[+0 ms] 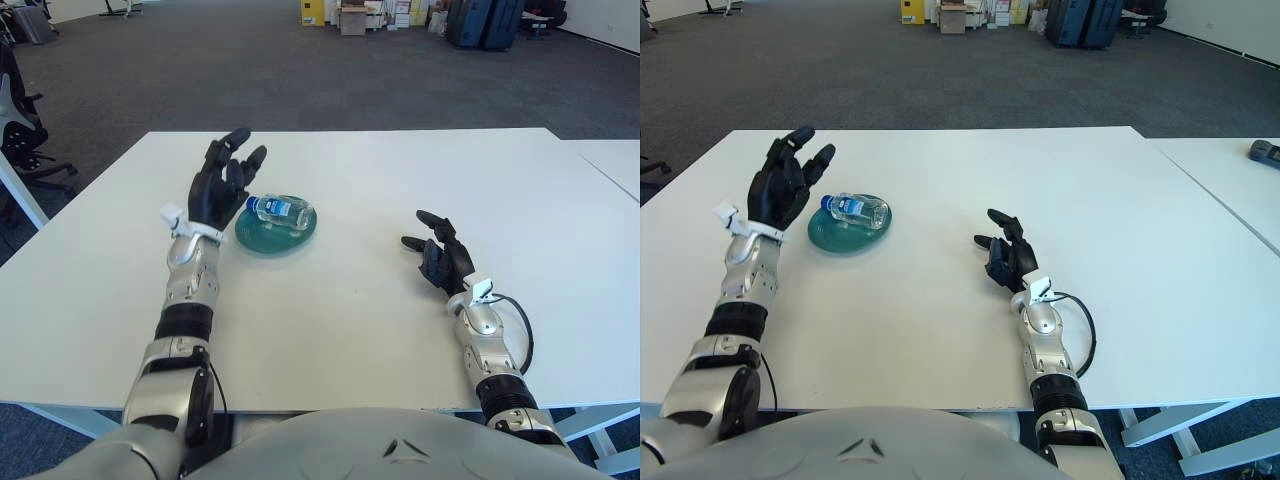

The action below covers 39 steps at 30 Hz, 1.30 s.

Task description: Put the bottle into the plate.

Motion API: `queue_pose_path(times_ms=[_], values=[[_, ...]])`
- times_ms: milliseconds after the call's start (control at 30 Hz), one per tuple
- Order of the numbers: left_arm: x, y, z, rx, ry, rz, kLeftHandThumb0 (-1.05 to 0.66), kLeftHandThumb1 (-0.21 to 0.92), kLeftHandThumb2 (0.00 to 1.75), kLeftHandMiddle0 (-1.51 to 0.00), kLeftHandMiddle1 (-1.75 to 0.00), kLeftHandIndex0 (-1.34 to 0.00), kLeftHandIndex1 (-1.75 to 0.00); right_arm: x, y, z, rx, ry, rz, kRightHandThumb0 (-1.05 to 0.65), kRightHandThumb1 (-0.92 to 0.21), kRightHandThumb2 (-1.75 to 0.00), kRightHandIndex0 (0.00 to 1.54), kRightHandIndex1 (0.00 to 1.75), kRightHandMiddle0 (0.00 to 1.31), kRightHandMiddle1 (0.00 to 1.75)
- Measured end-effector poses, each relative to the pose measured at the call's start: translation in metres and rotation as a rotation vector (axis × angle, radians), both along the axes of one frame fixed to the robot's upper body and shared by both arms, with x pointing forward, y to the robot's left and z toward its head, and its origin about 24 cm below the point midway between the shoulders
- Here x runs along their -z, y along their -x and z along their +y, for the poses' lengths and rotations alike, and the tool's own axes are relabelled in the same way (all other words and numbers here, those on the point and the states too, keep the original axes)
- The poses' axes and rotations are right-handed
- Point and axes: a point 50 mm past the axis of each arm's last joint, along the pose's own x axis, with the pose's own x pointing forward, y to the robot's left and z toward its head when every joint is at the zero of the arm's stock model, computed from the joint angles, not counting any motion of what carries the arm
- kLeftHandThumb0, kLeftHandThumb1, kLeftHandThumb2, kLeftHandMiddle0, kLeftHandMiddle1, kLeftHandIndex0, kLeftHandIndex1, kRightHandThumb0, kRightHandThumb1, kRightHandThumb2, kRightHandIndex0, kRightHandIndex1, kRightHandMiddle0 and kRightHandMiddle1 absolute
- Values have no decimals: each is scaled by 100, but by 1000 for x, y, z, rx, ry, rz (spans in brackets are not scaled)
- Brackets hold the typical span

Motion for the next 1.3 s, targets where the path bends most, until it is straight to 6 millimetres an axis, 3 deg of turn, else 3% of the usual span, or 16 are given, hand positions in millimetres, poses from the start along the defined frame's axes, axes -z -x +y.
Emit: queue_pose_path(times_ms=[133,500,867,1300], values=[[19,10,-2,-7,109,71,-70,92,85,-54,-10,-1,-88,0,-1,-2,32,-10,-10,-88,-92,-92,43,24,0,83],[32,17,-3,-118,132,128,-71,92,88,-54,-10,-4,-90,0,-2,-5,95,-28,-25,-87,-92,-92,47,21,4,90],[43,26,-3,-220,-12,192,-74,92,90,-44,-3,-1,-85,-1,-2,-6,117,-31,-32,-86,-92,-92,51,22,6,92],[59,33,3,-240,-283,311,-81,92,96,-25,0,0,-61,-1,-2,-5,127,-42,-32,-86,-92,-93,51,21,5,91]])
